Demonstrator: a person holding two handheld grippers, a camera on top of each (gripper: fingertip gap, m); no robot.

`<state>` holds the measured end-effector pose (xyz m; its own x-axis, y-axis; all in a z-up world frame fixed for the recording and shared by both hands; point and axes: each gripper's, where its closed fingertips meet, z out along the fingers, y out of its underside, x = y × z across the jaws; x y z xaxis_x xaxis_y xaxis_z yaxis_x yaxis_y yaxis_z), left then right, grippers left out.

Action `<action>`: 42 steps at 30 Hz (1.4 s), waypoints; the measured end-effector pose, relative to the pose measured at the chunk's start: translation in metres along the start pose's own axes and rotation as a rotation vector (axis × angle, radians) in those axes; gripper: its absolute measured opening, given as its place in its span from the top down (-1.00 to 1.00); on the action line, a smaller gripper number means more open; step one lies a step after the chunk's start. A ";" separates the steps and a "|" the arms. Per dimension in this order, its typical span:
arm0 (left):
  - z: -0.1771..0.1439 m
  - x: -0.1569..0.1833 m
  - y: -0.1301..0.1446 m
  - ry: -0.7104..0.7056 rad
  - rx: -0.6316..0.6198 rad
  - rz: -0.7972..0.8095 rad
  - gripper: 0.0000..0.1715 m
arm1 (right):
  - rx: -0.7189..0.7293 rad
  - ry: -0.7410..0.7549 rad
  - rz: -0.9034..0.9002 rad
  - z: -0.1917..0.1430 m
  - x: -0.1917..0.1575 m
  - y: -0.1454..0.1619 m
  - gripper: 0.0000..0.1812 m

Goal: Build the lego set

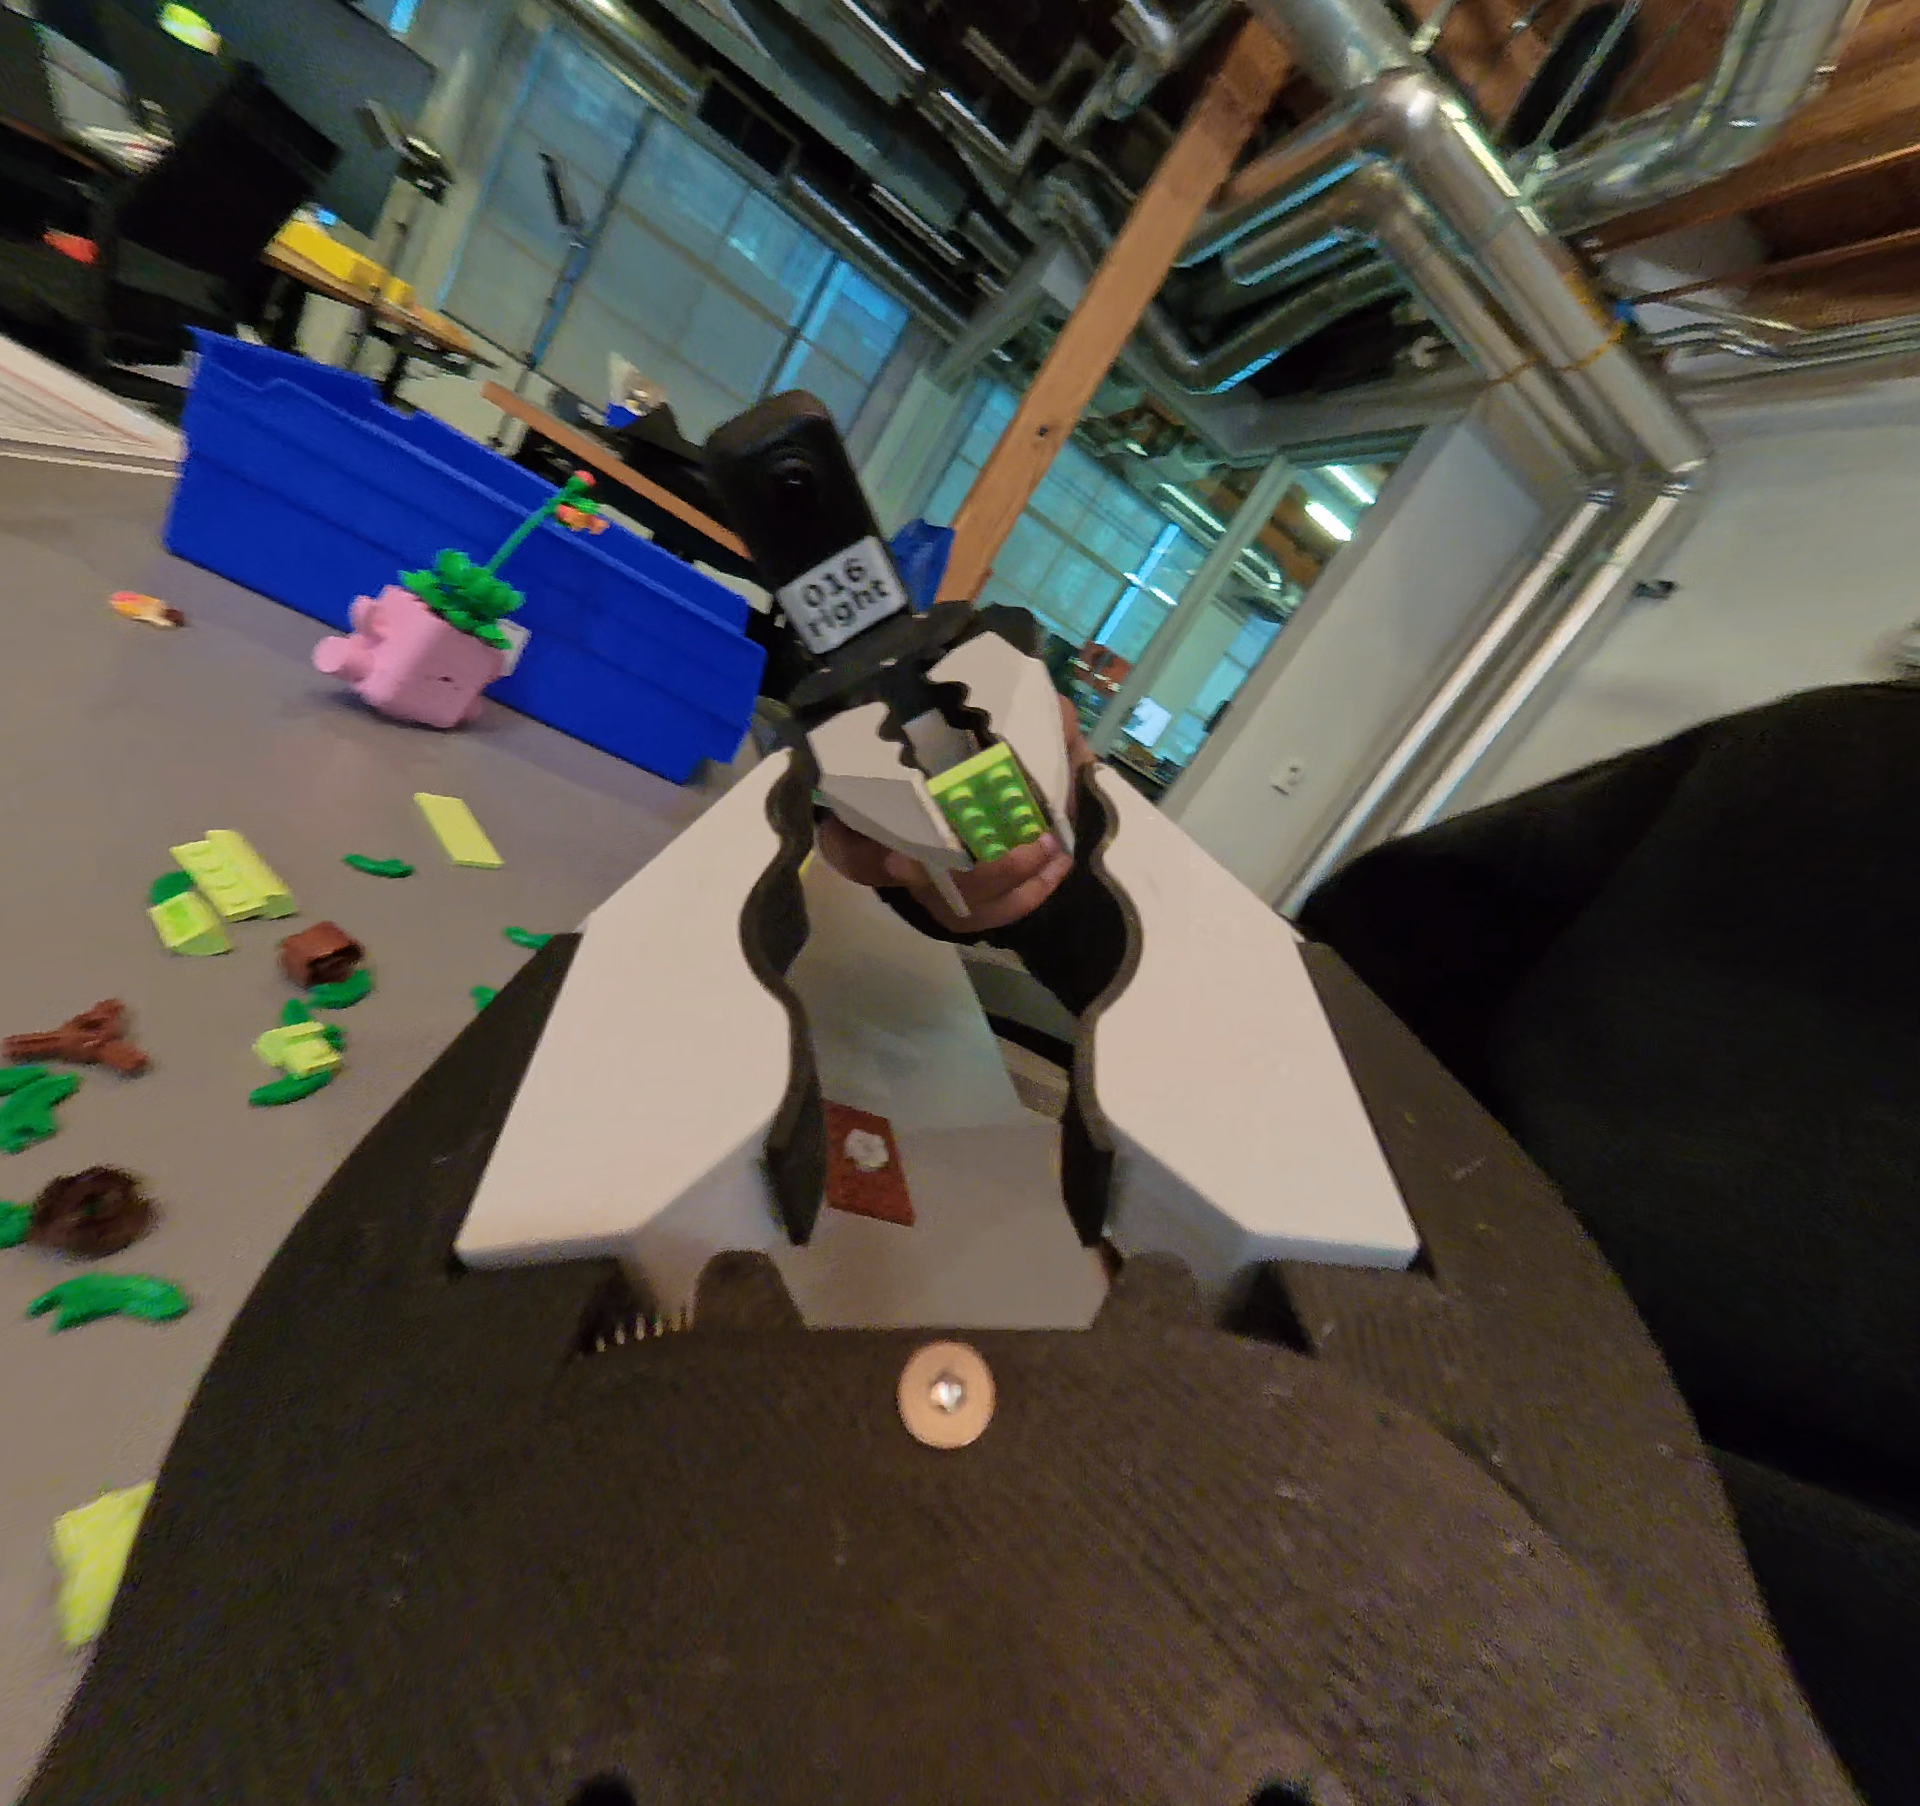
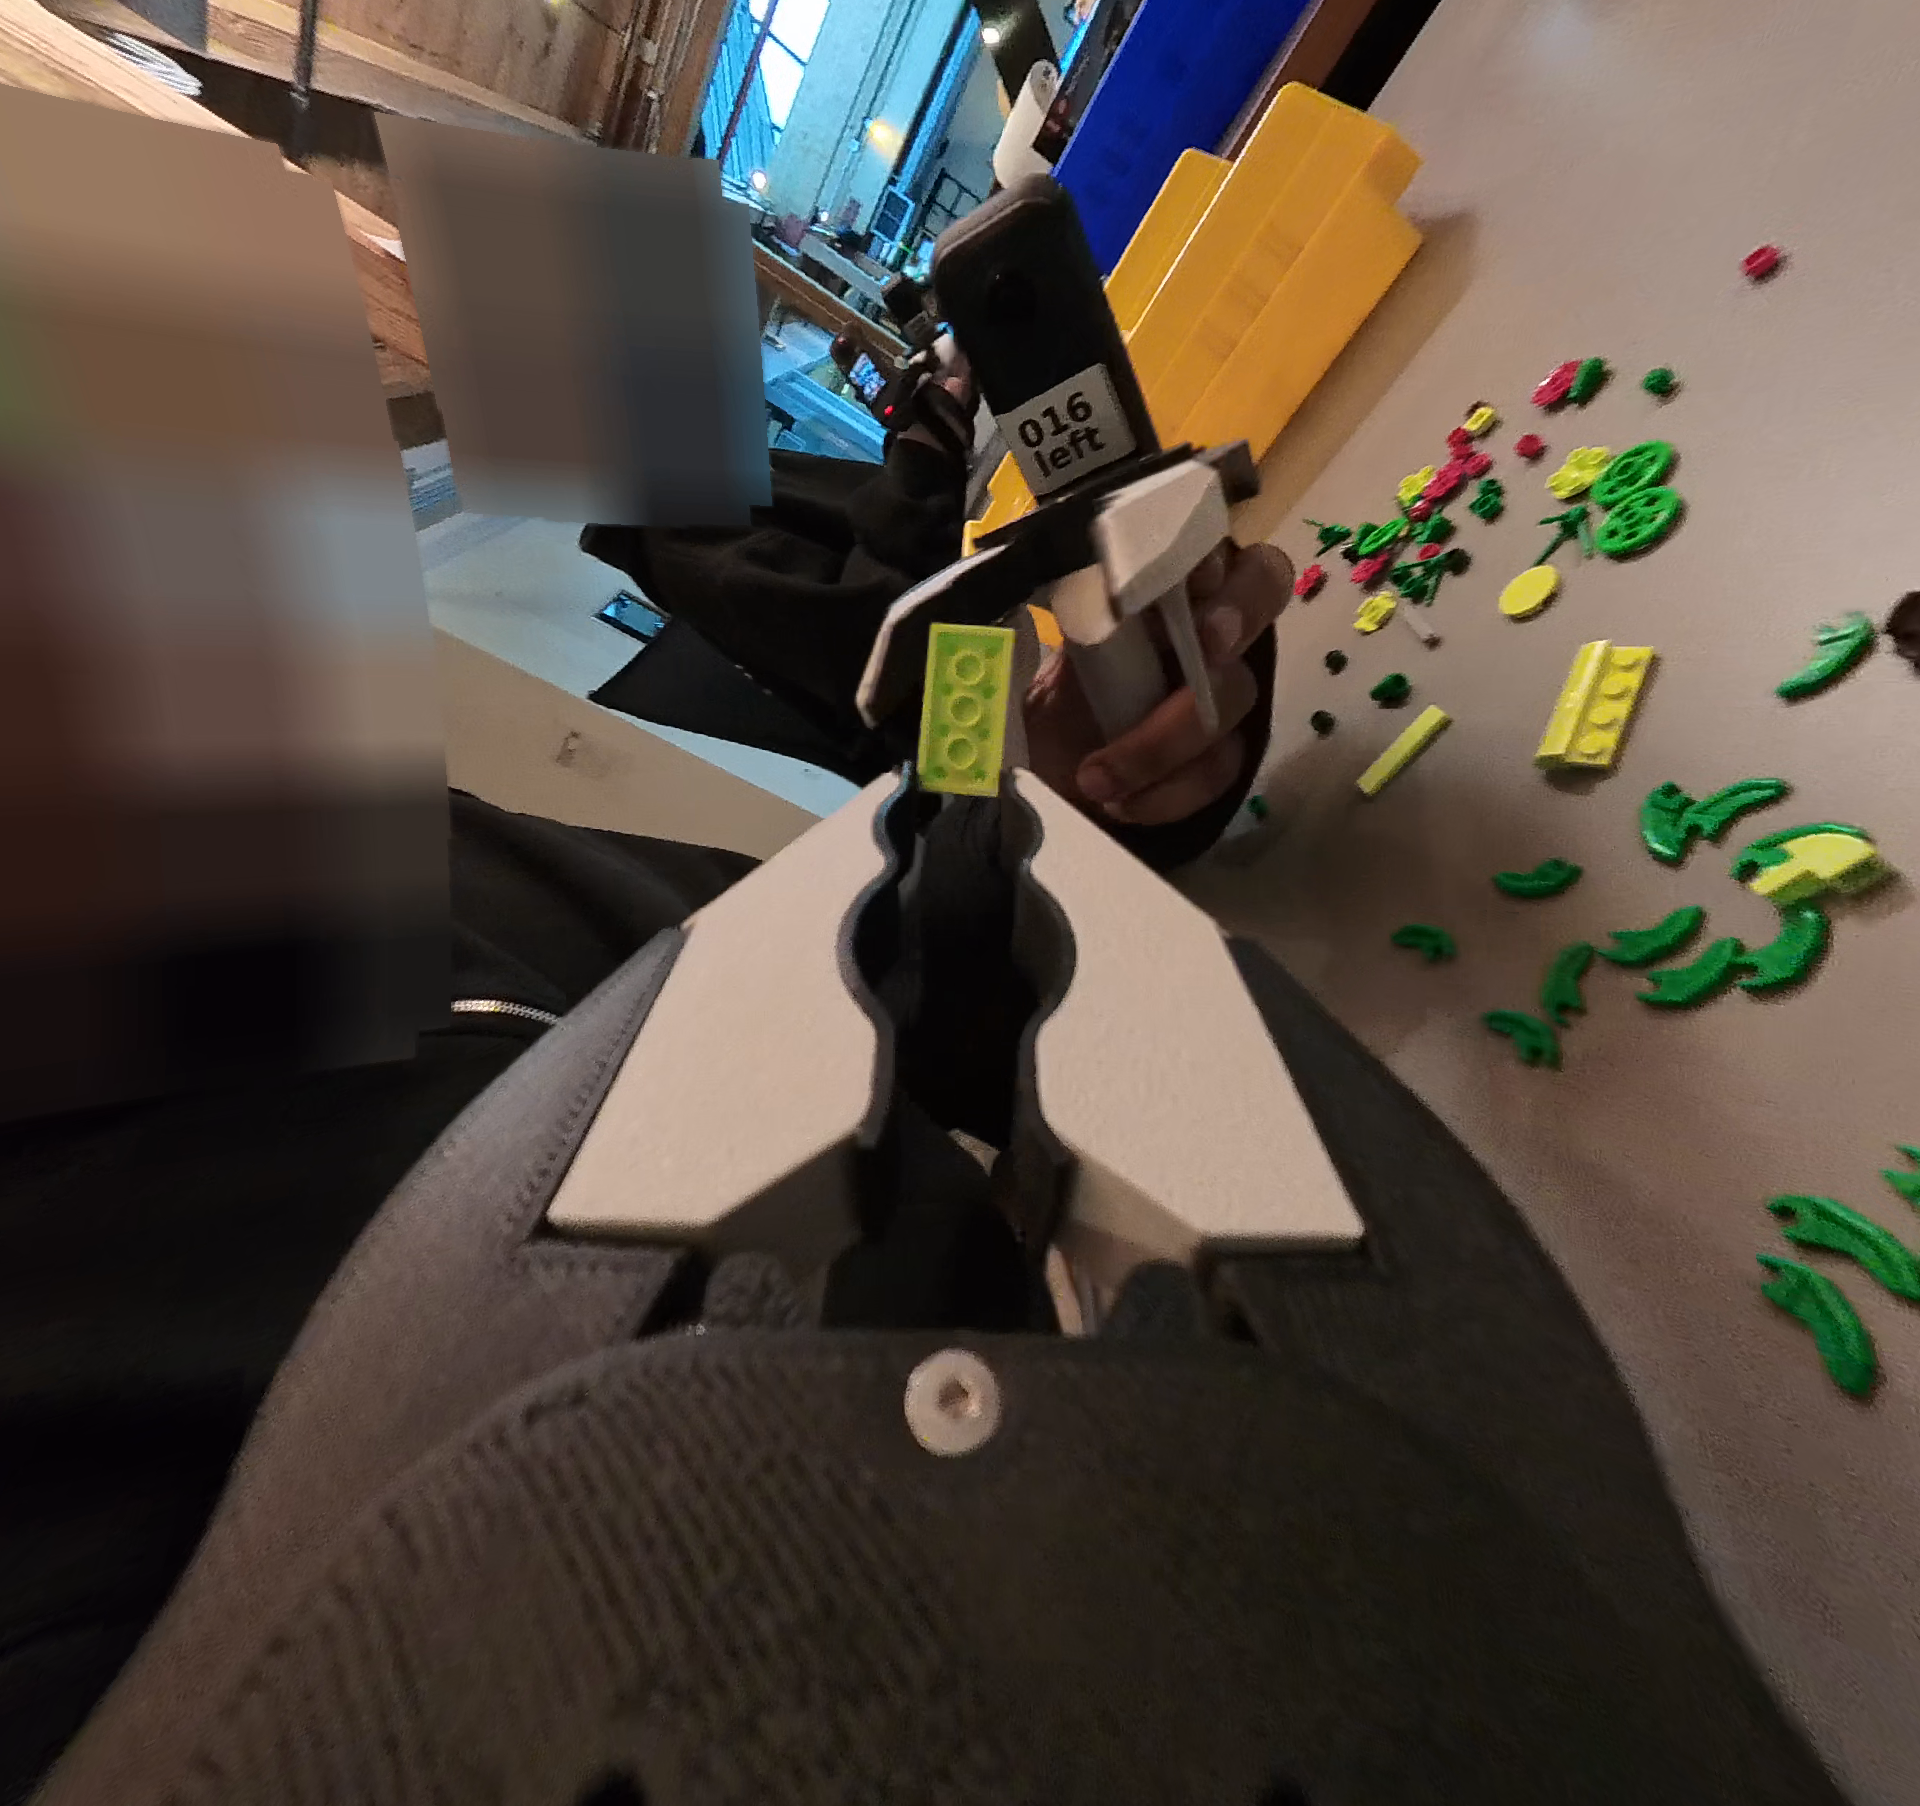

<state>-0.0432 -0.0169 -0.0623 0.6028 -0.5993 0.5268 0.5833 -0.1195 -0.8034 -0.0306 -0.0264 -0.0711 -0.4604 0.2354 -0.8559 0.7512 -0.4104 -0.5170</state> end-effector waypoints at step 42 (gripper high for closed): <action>-0.036 -0.050 -0.024 -0.265 0.167 -0.126 0.53 | -0.444 1.267 -1.126 -0.041 0.103 -0.013 0.86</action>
<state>-0.1072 -0.0120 -0.0793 0.6281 -0.3586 0.6906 0.7301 -0.0352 -0.6824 -0.0684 0.0389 -0.1533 -0.3432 0.7806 0.5223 0.5137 0.6216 -0.5914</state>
